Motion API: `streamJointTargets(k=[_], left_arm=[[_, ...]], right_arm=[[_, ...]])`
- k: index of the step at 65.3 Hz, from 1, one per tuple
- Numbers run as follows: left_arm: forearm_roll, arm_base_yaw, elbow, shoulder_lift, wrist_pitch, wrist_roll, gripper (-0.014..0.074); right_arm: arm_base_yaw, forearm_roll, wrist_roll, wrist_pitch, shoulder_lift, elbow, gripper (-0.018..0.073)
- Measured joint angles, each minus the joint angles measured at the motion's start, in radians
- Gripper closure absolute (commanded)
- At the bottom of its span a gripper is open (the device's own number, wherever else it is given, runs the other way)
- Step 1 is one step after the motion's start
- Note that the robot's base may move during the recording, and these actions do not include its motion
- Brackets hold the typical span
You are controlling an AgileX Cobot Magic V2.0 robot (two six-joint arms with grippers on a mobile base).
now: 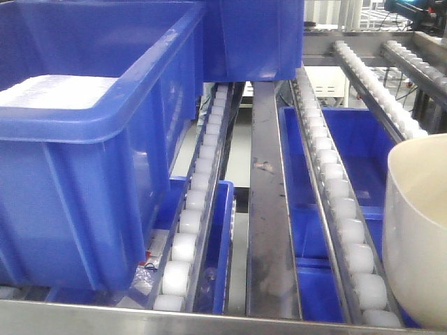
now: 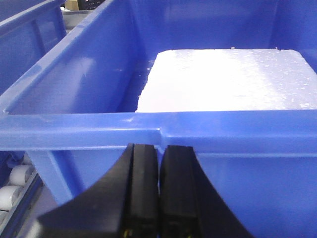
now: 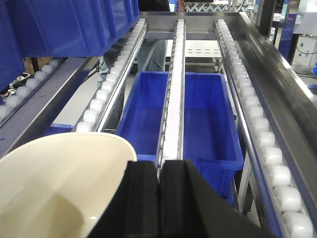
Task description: Move white bin to right shelf second layer
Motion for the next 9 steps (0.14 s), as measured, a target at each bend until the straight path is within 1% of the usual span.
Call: streamJointTargets(k=[9], left_arm=[[0.000,0.000,0.000,0.000,0.000,0.000,0.0512]], right_arm=[[0.000,0.000,-0.002,0.000,0.000,0.000,0.0505]])
